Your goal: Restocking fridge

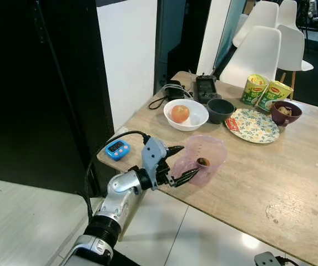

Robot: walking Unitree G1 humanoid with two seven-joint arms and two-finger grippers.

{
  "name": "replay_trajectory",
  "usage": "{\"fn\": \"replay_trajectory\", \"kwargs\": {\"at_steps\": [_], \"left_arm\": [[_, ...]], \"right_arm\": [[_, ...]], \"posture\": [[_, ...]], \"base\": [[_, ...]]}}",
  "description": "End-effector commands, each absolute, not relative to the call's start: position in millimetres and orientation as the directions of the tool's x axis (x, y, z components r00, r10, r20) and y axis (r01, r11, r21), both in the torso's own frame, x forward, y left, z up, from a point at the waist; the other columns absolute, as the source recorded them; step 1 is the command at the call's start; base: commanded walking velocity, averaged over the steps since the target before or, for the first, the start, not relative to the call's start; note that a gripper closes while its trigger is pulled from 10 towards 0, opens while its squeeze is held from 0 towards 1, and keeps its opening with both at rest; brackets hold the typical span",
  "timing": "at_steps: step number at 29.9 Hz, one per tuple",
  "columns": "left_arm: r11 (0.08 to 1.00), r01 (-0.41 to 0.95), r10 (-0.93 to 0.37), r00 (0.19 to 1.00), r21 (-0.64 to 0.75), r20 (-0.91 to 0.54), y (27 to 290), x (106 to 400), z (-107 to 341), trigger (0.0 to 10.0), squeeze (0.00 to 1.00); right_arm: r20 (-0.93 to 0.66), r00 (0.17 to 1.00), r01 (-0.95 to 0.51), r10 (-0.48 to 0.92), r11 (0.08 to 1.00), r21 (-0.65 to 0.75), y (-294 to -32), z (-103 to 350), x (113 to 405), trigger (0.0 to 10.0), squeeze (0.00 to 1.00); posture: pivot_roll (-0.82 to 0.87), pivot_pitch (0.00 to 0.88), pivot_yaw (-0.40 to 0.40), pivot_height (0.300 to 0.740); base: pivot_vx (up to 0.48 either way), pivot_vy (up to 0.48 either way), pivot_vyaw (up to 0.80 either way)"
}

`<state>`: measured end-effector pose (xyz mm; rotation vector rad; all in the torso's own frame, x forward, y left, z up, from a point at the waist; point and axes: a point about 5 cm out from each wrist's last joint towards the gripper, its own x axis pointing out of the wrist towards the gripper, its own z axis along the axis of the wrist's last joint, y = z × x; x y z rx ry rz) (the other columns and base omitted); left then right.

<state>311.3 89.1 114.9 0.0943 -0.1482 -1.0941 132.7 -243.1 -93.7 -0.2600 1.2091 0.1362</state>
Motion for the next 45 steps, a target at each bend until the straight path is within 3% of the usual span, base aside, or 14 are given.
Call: {"fn": "replay_trajectory", "kwargs": {"at_steps": [1,23,24,30,37,45], "left_arm": [[0.439,0.889,-0.898,0.432,0.127,0.084,83,308,111,0.0,0.0],[0.474,0.87,-0.88,0.463,0.135,0.104,84,310,113,0.0,0.0],[0.484,0.863,-0.875,0.472,0.145,0.11,85,311,116,9.6,0.0],[0.491,0.851,-0.869,0.467,0.185,0.162,85,311,135,10.0,0.0],[0.408,0.885,-0.912,0.384,0.225,0.146,76,293,151,10.0,0.0],[0.378,0.906,-0.925,0.359,0.192,0.126,74,279,151,10.0,0.0]], "right_arm": [[-0.934,0.353,-0.221,-0.048,0.966,-0.133,-247,-93,131,10.0,0.0],[-0.932,0.359,-0.226,-0.049,0.964,-0.138,-248,-92,133,10.0,0.0],[-0.932,0.36,-0.225,-0.048,0.965,-0.137,-248,-92,133,10.0,0.0],[-0.931,0.361,-0.218,-0.047,0.967,-0.134,-247,-93,133,10.0,0.0],[-0.929,0.368,-0.207,-0.045,0.97,-0.129,-245,-93,134,10.0,0.0],[-0.927,0.372,-0.201,-0.045,0.971,-0.127,-243,-93,135,10.0,0.0]], "posture": [[-0.03,0.0,-0.08,0.74],[-0.03,0.0,-0.085,0.74],[-0.03,0.0,-0.084,0.74],[-0.02,0.0,-0.077,0.74],[0.0,0.0,-0.066,0.74],[0.02,0.0,-0.06,0.74]], "base": [[0.0,0.0,0.0],[0.0,0.0,0.0],[0.0,0.0,0.0],[0.0,0.0,0.0],[0.0,0.0,0.0],[0.0,0.0,0.0]]}}
